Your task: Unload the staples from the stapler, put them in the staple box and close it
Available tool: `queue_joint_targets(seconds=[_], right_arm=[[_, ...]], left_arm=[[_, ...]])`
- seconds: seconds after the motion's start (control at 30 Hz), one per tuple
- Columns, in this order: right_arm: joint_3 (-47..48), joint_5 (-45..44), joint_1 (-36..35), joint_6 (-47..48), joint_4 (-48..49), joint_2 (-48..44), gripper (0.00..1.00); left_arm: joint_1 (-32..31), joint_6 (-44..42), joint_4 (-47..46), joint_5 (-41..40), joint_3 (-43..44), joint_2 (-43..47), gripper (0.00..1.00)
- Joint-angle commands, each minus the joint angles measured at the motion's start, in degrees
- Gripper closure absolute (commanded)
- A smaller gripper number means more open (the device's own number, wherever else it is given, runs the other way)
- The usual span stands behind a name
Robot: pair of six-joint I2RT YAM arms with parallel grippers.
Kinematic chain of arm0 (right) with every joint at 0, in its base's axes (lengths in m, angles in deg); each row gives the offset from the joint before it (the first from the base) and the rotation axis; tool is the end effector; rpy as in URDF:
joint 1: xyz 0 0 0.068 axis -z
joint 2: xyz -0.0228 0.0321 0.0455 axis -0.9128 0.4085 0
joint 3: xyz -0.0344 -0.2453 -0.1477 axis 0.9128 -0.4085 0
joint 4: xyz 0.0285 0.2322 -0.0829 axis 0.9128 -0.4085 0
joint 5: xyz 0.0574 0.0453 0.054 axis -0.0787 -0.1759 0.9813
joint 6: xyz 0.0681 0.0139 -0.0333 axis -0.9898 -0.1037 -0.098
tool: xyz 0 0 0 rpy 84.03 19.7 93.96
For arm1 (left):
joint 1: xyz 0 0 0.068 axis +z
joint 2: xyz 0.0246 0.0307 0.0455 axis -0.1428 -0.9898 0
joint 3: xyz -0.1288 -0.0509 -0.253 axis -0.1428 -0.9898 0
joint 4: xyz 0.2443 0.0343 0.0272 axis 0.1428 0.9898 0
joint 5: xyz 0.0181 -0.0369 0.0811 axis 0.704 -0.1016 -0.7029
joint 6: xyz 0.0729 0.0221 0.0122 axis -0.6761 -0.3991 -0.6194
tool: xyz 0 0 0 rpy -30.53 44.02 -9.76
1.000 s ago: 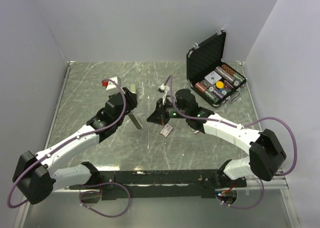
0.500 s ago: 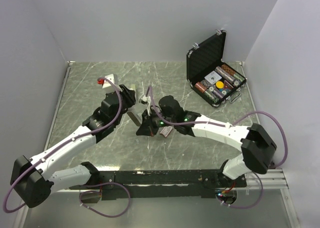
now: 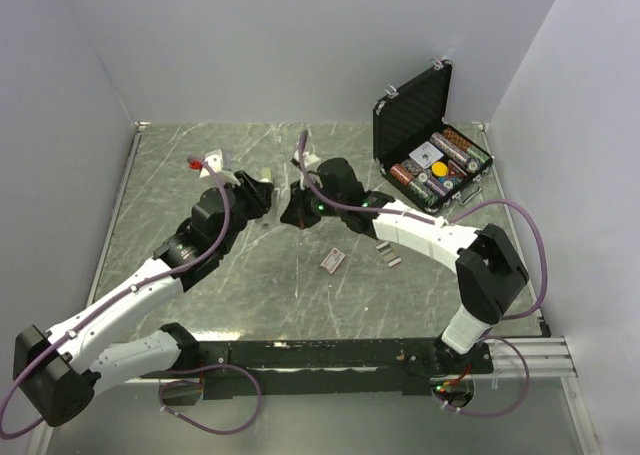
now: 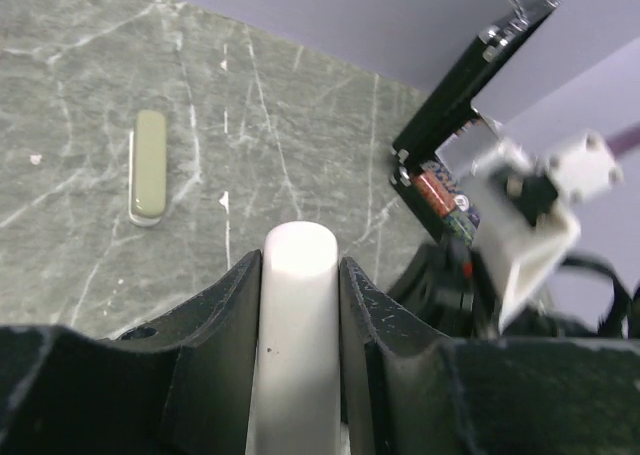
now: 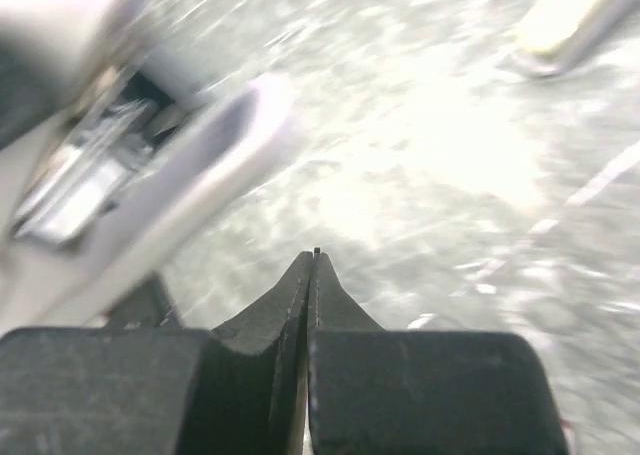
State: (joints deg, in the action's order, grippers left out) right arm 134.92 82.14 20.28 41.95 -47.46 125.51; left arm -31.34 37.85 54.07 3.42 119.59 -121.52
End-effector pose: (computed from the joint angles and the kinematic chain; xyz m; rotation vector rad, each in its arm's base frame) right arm 0.2561 0.2979 0.2868 -0.7656 2.0479 1.0769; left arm 0.2000 -0.1277 0.3429 -0.3281 1.7464 -0.6055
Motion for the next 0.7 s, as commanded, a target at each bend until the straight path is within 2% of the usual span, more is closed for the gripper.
queue_joint_targets(seconds=[0.0,0.17,0.47,0.57,0.67], right_arm=[[2.66,-2.04,2.53,0.99,-0.5,-1.58,1.0],[1.78,-3.71,2.89,2.22,-1.82,-2.9,1.0],[-4.81,-4.94,4.3,2.48,-0.94,-7.2,1.0],[-7.62,-4.86,4.38,2.13,0.11,-8.87,1.0],[-9.38,-4.33,4.47,1.69,0.46,-9.84,1.0]], left_arm=[[-0.09,1.21,-0.8,2.64,0.39,1.12,0.99],[-0.18,-0.19,-0.09,0.37,0.3,-1.25,0.99],[0.0,-3.36,-1.92,-8.51,4.26,-12.58,0.99],[1.31,-4.33,-4.83,-10.71,4.08,-16.1,0.99],[6.13,-4.24,-6.51,-8.71,5.13,-20.49,0.99]])
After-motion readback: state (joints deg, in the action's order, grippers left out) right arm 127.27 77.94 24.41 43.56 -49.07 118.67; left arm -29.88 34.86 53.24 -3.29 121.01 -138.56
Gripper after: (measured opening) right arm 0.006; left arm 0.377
